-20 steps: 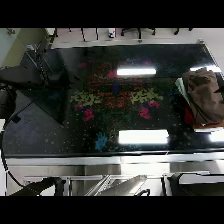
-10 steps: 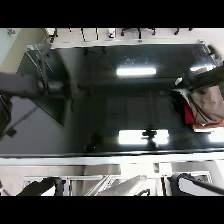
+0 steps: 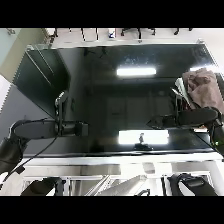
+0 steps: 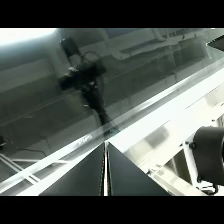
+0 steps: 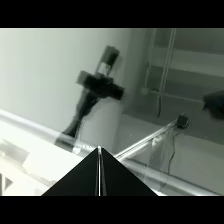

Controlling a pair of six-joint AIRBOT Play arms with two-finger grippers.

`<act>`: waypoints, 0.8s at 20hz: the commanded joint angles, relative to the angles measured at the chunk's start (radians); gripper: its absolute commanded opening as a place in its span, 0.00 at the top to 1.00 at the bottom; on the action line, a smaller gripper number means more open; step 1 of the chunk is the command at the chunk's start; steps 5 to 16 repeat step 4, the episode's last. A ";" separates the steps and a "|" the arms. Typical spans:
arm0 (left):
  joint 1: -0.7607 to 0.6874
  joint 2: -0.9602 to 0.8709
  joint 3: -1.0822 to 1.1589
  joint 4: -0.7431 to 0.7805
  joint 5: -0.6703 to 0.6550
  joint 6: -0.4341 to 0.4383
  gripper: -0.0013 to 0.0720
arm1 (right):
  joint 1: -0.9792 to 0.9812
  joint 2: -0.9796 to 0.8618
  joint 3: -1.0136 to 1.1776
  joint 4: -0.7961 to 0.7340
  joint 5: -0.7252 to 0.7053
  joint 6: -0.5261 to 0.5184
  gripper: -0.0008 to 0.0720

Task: Fold the shirts.

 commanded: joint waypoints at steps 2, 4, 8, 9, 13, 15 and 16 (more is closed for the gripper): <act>-0.007 0.071 -0.068 0.001 -0.032 -0.001 0.96 | 0.013 0.023 -0.038 0.003 0.002 -0.005 0.96; -0.007 0.087 -0.079 0.000 -0.035 -0.001 0.96 | 0.013 0.023 -0.038 0.003 0.002 -0.005 0.96; -0.007 0.087 -0.079 0.000 -0.035 -0.001 0.96 | 0.013 0.023 -0.038 0.003 0.002 -0.005 0.96; -0.007 0.087 -0.079 0.000 -0.035 -0.001 0.96 | 0.013 0.023 -0.038 0.003 0.002 -0.005 0.96; -0.007 0.087 -0.079 0.000 -0.035 -0.001 0.96 | 0.013 0.023 -0.038 0.003 0.002 -0.005 0.96; -0.007 0.087 -0.079 0.000 -0.035 -0.001 0.96 | 0.013 0.023 -0.038 0.003 0.002 -0.005 0.96; -0.007 0.087 -0.079 0.000 -0.035 -0.001 0.96 | 0.013 0.023 -0.038 0.003 0.002 -0.005 0.96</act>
